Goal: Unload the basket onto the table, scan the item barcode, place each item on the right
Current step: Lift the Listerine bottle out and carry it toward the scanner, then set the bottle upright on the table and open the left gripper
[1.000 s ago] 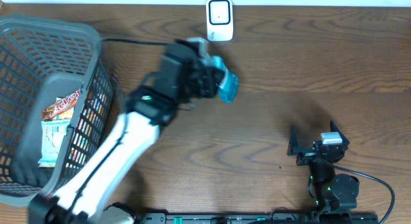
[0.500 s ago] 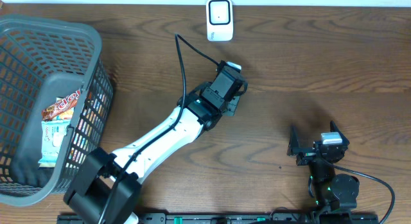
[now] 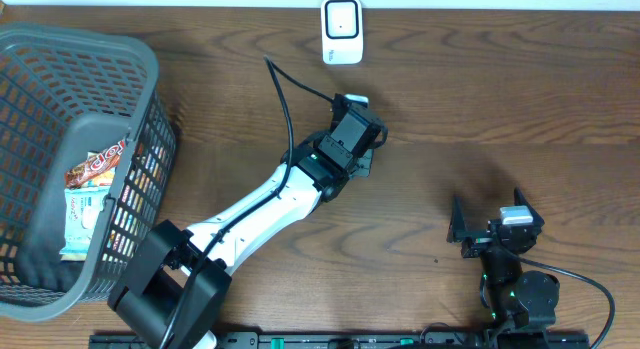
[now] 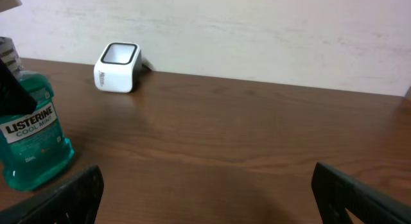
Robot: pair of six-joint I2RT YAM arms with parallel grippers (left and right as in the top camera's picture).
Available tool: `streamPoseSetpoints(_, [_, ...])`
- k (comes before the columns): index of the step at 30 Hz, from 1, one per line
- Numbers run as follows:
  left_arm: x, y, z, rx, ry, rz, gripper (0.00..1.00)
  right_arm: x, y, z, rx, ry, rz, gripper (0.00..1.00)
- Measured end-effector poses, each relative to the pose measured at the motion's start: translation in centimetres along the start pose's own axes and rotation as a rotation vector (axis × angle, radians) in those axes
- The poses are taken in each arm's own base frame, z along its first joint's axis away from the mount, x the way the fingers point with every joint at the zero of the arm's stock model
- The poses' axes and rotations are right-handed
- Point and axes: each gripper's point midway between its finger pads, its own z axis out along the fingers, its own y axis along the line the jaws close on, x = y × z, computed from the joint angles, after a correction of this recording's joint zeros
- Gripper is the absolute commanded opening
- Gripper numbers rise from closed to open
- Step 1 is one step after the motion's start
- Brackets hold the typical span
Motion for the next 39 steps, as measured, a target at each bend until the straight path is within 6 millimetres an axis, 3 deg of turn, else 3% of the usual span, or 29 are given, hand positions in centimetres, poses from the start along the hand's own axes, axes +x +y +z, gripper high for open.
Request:
streamPoseSetpoints(10, [0.5, 0.3, 0.0, -0.012, 0.021, -0.049, 0.36, 0.0, 0.0, 0.0, 0.0, 0.0, 0.0, 0.99])
streamPoseSetpoints(16, [0.7, 0.5, 0.0, -0.02, 0.028, -0.054, 0.56, 0.0, 0.0, 0.0, 0.0, 0.0, 0.0, 0.99])
streamPoseSetpoints(17, [0.6, 0.5, 0.0, -0.021, 0.025, -0.056, 0.69, 0.0, 0.0, 0.0, 0.0, 0.0, 0.0, 0.99])
streamPoseSetpoints(18, [0.6, 0.5, 0.0, -0.021, 0.024, -0.053, 0.72, 0.0, 0.0, 0.0, 0.0, 0.0, 0.0, 0.99])
streamPoseSetpoints(20, [0.6, 0.5, 0.0, -0.022, 0.025, -0.051, 0.91, 0.0, 0.0, 0.0, 0.0, 0.0, 0.0, 0.99])
streamPoseSetpoints(24, [0.6, 0.5, 0.0, -0.022, 0.025, -0.04, 1.0, 0.0, 0.0, 0.0, 0.0, 0.0, 0.0, 0.99])
streamPoseSetpoints(30, [0.6, 0.5, -0.3, -0.021, 0.025, -0.027, 1.0, 0.0, 0.0, 0.0, 0.0, 0.0, 0.0, 0.99])
streamPoseSetpoints(34, [-2.4, 0.2, -5.3, 0.03, -0.07, -0.024, 1.0, 0.0, 0.0, 0.0, 0.0, 0.0, 0.0, 0.99])
streamPoseSetpoints(39, [-8.0, 0.3, -15.9, 0.125, -0.324, -0.034, 1.0, 0.0, 0.0, 0.0, 0.0, 0.0, 0.0, 0.99])
